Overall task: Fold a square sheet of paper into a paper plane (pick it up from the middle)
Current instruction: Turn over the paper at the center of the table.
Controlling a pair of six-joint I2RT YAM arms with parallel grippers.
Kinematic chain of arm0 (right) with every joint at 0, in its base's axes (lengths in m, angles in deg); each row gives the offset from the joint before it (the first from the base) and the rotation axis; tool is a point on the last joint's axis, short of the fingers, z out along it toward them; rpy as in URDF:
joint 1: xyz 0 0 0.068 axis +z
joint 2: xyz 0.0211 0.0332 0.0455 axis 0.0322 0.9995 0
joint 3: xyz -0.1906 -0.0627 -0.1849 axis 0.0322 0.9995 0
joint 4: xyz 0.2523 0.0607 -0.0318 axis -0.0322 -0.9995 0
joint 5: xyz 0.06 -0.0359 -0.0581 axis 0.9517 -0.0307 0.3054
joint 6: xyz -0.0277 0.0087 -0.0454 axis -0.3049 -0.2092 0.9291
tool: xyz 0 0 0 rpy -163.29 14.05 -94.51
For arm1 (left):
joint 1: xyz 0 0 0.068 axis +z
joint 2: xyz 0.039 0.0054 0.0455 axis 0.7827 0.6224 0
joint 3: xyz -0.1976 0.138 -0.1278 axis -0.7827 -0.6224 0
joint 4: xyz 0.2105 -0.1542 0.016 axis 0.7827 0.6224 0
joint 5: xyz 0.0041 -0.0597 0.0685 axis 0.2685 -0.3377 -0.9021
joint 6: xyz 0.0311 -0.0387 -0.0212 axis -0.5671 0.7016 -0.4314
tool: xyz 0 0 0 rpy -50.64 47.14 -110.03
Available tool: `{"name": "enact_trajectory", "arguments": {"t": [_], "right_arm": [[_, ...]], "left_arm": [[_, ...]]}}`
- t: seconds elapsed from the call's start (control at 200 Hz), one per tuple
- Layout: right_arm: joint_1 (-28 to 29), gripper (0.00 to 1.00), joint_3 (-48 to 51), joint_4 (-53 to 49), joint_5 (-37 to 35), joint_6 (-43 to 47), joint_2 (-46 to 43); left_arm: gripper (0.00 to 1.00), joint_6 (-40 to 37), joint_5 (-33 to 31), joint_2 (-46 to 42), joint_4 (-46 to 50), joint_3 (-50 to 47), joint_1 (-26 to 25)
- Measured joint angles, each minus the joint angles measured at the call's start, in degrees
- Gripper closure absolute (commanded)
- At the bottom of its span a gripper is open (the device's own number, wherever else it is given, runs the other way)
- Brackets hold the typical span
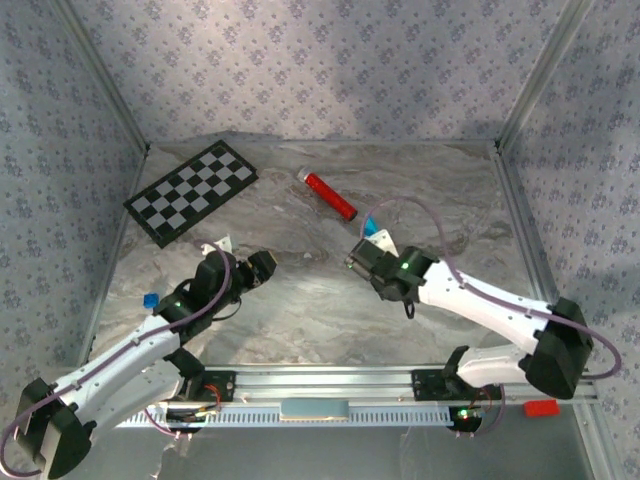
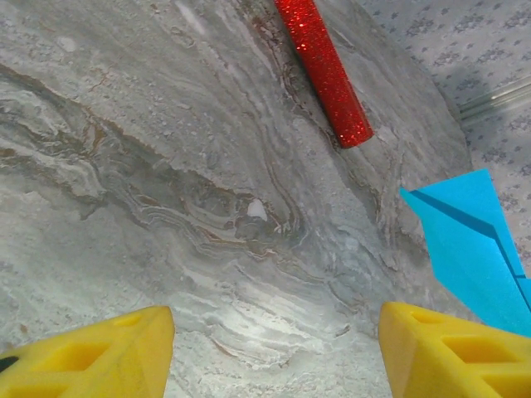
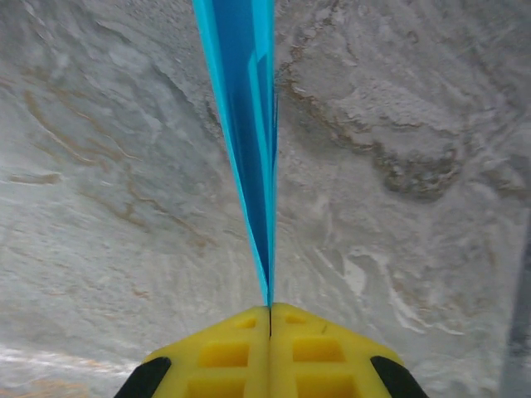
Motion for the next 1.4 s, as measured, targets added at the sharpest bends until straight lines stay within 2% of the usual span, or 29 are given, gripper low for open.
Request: {"name": "enact_trajectory", "arguments": {"t": [0.135,0.33,0.54,0.715,0.765,0.92,0.994,1.094,1.224,1.399], "right_arm": [[3.0,0.98,-0.4,-0.4,-2.3,0.0,4.6],[7.4,0.97,-2.1,0.4,-1.1,0.0,13.3],[11.9,0.86,-3.7,4.7,5.0,1.7,18.4],[12.8,0.8,-4.9,8.5,10.8,2.6,20.0],[12.8,0.7,-5.1,9.6,12.3,2.5,20.2],[11.9,0.63,-5.0,13.2,16.5,2.4,19.4],[10.7,0.54,-3.3,16.3,18.9,1.7,16.3],[7.6,0.49,0.8,20.7,23.0,0.8,9.6],[-1.2,0.48,8.4,28.3,32.2,-1.0,-0.7],[-14.7,0.63,16.6,37.4,47.1,-5.6,-5.6]], "left_arm": [[0.35,0.7,0.0,0.0,1.6,0.0,0.8],[0.36,1.9,0.0,0.0,3.4,0.0,1.3],[0.36,3.4,0.0,-0.9,5.0,0.0,2.2],[0.36,4.2,0.0,-1.2,5.2,0.0,2.2],[0.36,4.3,0.0,-1.2,5.2,0.0,2.2],[0.36,4.5,0.5,0.5,5.7,0.6,2.4],[0.35,4.5,1.4,2.5,6.2,1.5,2.6],[0.35,4.4,2.6,4.8,6.2,2.6,2.6],[0.35,4.4,4.1,7.8,5.8,3.4,2.6],[0.36,4.4,6.8,12.9,4.4,4.3,2.6]]}}
